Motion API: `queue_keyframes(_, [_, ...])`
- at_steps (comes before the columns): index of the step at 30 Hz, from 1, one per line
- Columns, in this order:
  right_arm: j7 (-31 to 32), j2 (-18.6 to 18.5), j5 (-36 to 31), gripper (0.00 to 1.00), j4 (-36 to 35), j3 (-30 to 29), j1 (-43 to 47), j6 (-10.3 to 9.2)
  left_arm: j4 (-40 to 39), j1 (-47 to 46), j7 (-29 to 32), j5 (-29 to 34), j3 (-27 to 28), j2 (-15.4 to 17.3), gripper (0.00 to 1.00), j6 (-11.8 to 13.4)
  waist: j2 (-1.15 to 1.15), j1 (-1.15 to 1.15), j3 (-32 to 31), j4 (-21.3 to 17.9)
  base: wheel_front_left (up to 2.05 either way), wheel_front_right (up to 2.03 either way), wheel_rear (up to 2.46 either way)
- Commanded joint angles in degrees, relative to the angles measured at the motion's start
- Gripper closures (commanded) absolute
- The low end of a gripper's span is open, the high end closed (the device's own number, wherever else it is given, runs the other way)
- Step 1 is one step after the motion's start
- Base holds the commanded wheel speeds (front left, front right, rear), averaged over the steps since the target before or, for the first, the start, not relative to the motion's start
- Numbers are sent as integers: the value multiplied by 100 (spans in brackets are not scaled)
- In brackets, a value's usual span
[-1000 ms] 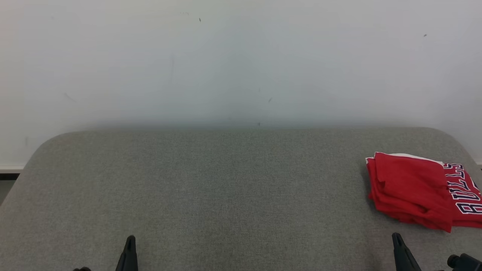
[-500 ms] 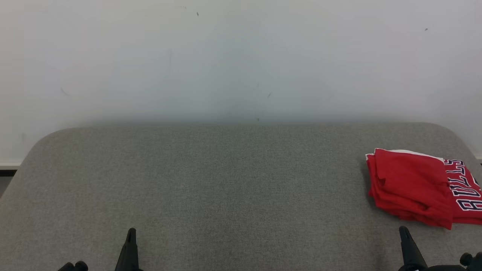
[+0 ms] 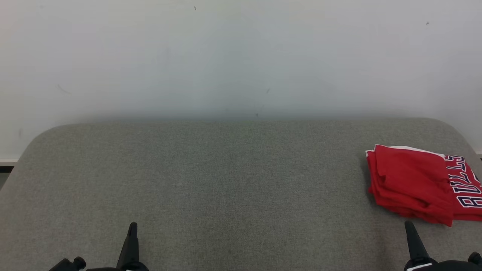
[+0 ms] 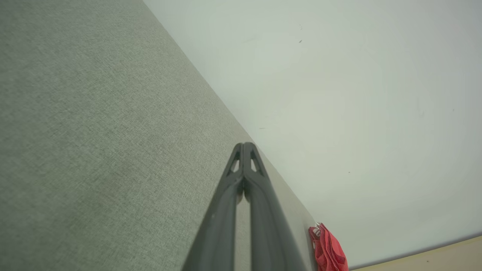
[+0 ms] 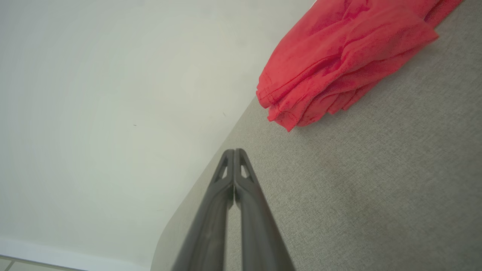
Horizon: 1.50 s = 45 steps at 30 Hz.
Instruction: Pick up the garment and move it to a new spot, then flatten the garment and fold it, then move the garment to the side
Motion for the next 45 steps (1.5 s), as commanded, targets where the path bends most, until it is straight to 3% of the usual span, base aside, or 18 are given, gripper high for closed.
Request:
queue_keyframes(1, [20,-6,171,100,-71,-38,-129,-5,-44,-174,24,-164,1,-4,100,-7,0,0,11,-3,0,0,0])
queue_keyframes(45, [437,-3,2451,100,-57,-452,-379,-9,30,-557,507,-2385,-48,-26,100,-13,0,0,336,-75,0,0,0])
